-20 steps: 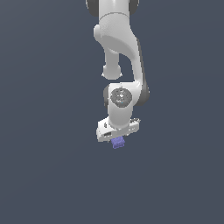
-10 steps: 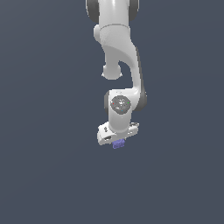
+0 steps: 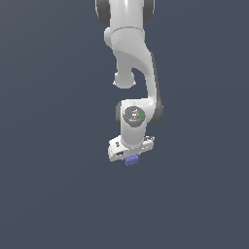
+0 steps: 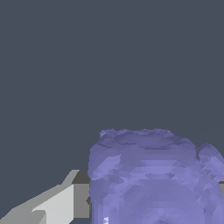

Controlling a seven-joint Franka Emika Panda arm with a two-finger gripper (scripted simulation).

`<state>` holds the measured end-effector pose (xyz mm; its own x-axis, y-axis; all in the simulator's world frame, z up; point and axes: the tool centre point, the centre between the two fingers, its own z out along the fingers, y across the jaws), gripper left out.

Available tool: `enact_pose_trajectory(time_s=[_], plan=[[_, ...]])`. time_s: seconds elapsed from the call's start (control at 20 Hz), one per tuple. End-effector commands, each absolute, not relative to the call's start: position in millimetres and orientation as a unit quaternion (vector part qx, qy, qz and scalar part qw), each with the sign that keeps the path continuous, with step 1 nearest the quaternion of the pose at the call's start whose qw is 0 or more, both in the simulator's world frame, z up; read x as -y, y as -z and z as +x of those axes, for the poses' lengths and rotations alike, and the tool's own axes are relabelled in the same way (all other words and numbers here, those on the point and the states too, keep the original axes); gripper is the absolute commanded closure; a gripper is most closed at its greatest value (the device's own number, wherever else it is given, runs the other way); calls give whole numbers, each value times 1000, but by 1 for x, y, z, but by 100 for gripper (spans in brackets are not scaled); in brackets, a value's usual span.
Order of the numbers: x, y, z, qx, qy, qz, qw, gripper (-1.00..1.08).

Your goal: Pick up the object and move it to a goal position.

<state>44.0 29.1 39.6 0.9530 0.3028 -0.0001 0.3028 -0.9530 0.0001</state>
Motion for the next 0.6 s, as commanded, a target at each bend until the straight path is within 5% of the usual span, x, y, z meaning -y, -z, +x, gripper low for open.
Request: enact_pose_trajectory(time_s=[0.0,0.55], plan=[[-29,-40,44,-153,0,988,0,108],[29,-76,48,-153,0,988,0,108]])
